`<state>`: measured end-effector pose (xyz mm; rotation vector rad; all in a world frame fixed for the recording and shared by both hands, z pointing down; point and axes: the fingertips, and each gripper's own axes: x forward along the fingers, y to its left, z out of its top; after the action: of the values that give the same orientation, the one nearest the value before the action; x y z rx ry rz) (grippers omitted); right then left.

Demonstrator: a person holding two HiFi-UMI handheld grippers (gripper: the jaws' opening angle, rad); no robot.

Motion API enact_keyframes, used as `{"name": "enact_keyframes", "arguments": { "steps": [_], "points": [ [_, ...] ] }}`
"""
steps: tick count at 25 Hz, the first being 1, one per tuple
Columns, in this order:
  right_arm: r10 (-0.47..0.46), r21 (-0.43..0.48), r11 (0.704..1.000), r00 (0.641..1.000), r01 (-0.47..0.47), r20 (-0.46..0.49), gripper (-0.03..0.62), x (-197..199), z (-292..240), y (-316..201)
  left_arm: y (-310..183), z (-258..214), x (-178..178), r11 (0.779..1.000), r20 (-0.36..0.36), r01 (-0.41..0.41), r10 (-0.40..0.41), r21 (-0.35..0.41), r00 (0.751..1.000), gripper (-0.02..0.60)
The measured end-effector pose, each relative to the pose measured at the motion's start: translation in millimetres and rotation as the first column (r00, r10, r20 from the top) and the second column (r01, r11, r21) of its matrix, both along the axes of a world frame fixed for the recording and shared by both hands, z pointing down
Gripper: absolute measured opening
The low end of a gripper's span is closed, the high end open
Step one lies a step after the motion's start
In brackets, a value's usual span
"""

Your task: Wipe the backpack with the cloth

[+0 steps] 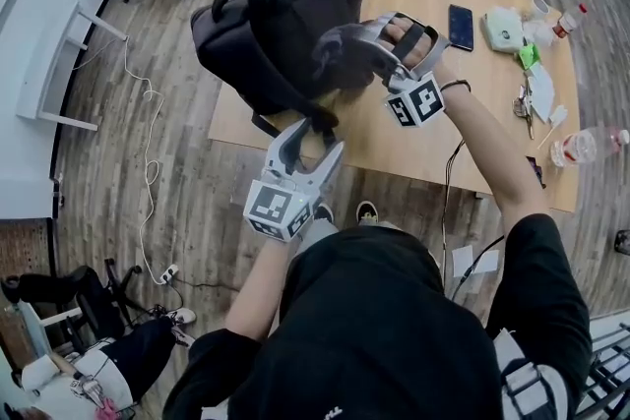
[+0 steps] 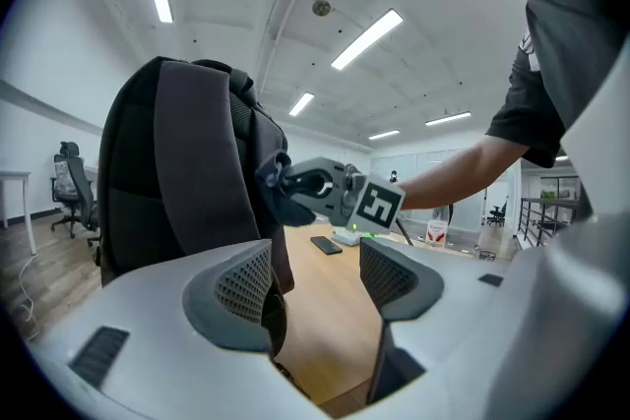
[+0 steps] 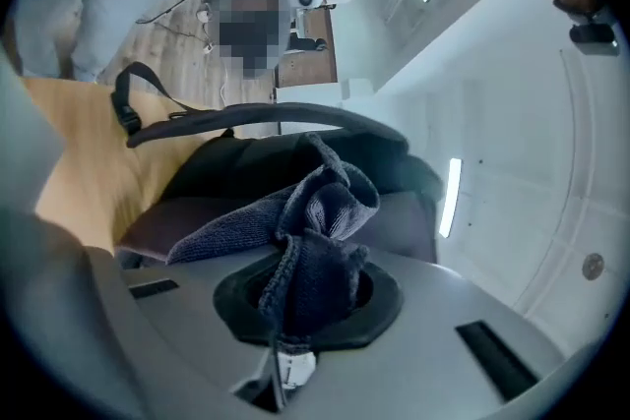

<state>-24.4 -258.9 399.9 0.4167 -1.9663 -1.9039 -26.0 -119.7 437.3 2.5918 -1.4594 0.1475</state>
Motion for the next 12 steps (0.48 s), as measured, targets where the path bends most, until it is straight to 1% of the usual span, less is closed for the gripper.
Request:
{"name": "enact_keyframes", "arguments": {
  "steps": [2, 5, 7, 9, 10, 11, 12],
  "points": [
    [0.030, -0.083, 0.996, 0.998, -0.034, -0.055, 0.034, 1, 46, -4, 1, 3, -3, 1.000, -0.002, 0.011, -0.012, -0.013, 1.000, 0.293],
    [0.078, -0.200, 0.974, 0.989, -0.102, -0.125, 0.034, 3, 109, -7, 7, 7, -8, 0.999, -0.005, 0.032, -0.032, -0.034, 0.999, 0.293],
    [0.115, -0.251, 0.958, 0.987, -0.140, -0.111, 0.034, 5, 127, -10, 9, 10, -13, 0.998, -0.009, 0.051, -0.051, -0.046, 0.999, 0.293],
    [0.152, -0.258, 0.951, 0.985, -0.169, -0.084, 0.034, 5, 133, -13, 9, 15, -18, 0.996, -0.014, 0.071, -0.072, -0.059, 0.997, 0.293],
    [0.161, -0.247, 0.952, 0.982, -0.180, -0.094, 0.034, 5, 139, -12, 9, 17, -21, 0.995, -0.013, 0.079, -0.080, -0.064, 0.997, 0.293],
    [0.163, -0.232, 0.954, 0.978, -0.190, -0.133, 0.034, 5, 151, -9, 9, 19, -22, 0.994, -0.011, 0.083, -0.084, -0.070, 0.996, 0.293],
    [0.159, -0.217, 0.955, 0.968, -0.201, -0.196, 0.034, 6, 169, -5, 10, 20, -22, 0.994, -0.006, 0.084, -0.085, -0.074, 0.996, 0.293]
  ]
}}
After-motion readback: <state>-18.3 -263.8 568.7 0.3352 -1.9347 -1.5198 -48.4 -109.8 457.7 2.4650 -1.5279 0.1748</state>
